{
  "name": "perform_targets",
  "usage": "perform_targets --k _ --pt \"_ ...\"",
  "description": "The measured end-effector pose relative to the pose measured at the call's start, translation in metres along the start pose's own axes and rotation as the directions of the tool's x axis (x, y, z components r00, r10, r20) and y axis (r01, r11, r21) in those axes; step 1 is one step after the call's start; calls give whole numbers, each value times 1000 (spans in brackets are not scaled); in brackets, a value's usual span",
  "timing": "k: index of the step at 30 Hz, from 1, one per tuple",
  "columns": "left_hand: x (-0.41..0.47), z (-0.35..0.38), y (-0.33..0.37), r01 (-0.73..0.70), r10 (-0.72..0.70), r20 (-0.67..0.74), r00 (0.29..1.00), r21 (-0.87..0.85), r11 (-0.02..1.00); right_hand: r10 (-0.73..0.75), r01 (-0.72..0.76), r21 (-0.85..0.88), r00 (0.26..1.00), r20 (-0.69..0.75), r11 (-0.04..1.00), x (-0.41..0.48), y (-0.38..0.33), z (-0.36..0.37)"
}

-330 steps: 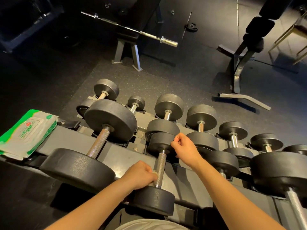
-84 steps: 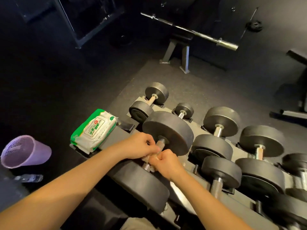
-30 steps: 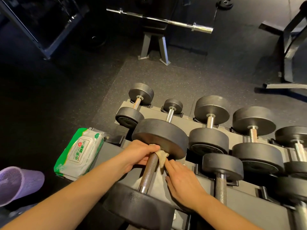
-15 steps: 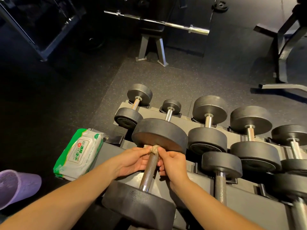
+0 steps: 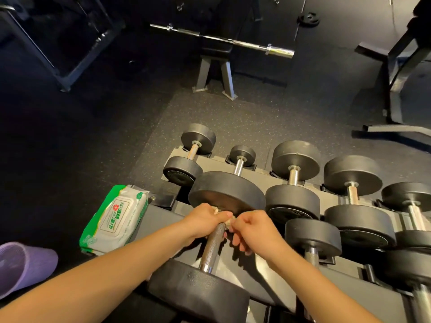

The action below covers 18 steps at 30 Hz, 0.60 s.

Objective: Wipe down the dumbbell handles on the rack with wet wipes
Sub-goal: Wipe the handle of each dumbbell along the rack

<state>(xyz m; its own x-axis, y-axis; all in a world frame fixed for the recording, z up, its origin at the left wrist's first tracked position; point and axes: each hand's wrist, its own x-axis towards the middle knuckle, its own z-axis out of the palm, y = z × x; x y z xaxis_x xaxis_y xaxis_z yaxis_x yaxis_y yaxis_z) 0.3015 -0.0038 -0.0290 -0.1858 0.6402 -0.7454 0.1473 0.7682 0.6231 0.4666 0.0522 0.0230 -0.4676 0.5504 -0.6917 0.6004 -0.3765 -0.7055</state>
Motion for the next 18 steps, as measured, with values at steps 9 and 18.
perform_targets --k 9,18 --pt "-4 -16 -17 327 9 458 889 -648 688 -719 422 -677 656 -232 603 9 -44 5" --pt "-10 1 5 58 -37 171 985 -116 992 -741 399 -754 649 -171 523 58 -50 7"
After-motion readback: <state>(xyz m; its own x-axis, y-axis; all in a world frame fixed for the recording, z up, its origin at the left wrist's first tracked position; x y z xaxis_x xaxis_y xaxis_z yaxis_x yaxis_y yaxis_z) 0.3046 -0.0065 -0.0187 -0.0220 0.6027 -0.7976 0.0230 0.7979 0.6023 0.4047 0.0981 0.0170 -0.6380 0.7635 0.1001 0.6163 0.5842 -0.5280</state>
